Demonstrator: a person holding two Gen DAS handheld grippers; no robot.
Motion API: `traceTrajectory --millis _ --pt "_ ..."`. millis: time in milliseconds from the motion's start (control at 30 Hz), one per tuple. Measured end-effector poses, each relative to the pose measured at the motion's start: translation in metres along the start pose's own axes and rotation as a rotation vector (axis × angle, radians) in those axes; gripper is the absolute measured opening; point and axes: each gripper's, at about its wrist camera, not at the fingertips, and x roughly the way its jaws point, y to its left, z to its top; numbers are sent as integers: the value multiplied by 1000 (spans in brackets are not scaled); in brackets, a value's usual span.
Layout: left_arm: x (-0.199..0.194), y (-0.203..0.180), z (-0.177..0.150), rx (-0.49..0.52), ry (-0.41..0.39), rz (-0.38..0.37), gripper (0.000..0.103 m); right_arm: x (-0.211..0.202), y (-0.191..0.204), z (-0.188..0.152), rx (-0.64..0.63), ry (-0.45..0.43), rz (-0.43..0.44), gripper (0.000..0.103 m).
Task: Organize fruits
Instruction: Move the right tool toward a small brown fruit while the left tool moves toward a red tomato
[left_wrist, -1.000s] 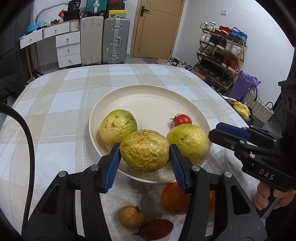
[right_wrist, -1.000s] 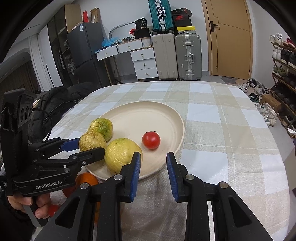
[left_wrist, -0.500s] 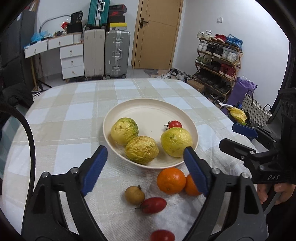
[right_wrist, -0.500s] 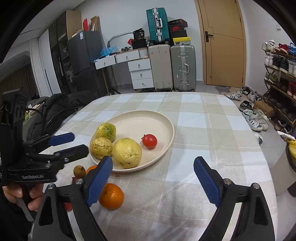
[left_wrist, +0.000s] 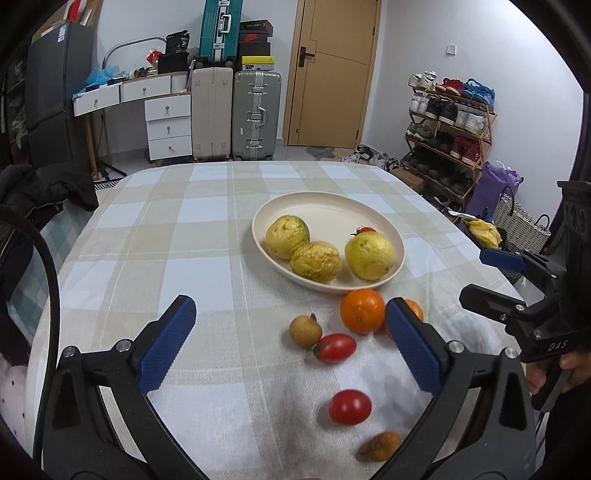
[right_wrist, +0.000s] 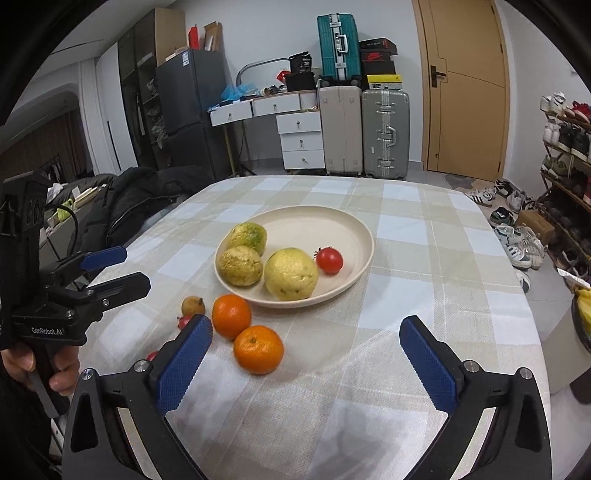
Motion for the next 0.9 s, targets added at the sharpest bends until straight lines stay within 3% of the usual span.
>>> traceTrajectory --millis 433,900 --pt "-21 2 -28 -9 40 -8 102 -2 26 -27 -55 95 20 103" --pt "-25 7 -33 -3 60 10 102 17 62 -42 -123 196 117 103"
